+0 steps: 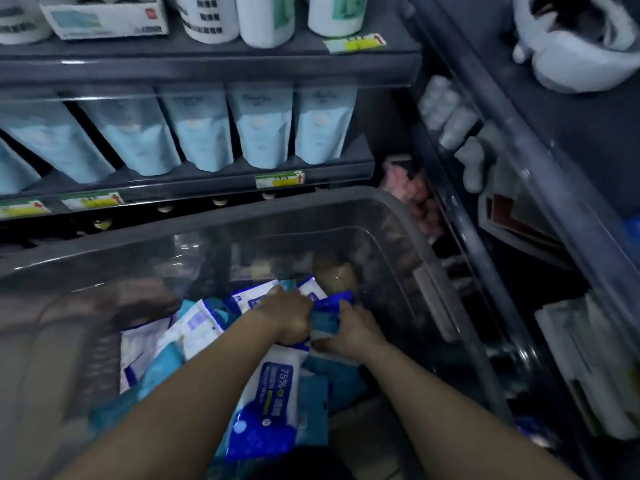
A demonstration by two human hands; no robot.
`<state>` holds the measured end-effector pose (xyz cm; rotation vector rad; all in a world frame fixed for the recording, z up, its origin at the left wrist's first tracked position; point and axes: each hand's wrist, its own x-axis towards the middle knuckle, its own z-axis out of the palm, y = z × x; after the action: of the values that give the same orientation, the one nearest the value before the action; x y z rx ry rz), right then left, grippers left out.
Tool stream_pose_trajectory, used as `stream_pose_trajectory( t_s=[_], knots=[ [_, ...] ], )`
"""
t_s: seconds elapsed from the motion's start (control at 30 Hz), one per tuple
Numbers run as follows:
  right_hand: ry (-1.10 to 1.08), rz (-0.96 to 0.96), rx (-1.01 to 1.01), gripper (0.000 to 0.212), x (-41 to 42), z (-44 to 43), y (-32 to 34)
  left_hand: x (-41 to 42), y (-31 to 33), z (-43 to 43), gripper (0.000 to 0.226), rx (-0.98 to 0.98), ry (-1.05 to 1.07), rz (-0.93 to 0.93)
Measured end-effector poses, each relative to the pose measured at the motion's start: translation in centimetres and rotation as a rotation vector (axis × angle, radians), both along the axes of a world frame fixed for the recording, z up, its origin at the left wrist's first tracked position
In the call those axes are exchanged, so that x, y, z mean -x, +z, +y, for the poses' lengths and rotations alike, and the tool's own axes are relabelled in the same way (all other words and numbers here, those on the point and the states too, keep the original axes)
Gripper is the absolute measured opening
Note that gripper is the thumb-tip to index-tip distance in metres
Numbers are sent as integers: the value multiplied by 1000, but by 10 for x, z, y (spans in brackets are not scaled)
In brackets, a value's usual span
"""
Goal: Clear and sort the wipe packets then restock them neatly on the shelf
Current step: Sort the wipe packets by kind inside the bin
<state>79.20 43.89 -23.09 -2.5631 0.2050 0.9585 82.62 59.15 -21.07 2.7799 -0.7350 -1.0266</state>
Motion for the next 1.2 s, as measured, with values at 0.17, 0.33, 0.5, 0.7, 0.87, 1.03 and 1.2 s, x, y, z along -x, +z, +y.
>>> stream_pose_trajectory(
  t_s=[0.17, 0.33, 0.5, 0.7, 0.87, 1.03, 1.2],
  knots=[
    [245, 69, -21, 127, -19, 1, -3, -6, -4, 7, 72, -138, -98, -58],
    [261, 96, 42, 107, -33, 6, -2, -11, -4, 11, 80, -170, -92, -74],
    [147, 201, -86, 60, -34, 3, 1, -6, -5, 19, 69, -56, -103, -103],
    [80, 313, -164, 44, -35, 9, 13, -14, 11, 16, 59, -80, -154, -90],
    [248, 368, -126, 43, -39, 25, 49, -10, 44, 31, 52, 57, -81, -56],
    [384, 301, -159, 48, -27, 56, 103, -1, 91, 68, 55, 82, -3, 50],
    [416, 198, -247, 77, -10, 95, 143, 12, 140, 120, 39, 93, 194, 206]
  ],
)
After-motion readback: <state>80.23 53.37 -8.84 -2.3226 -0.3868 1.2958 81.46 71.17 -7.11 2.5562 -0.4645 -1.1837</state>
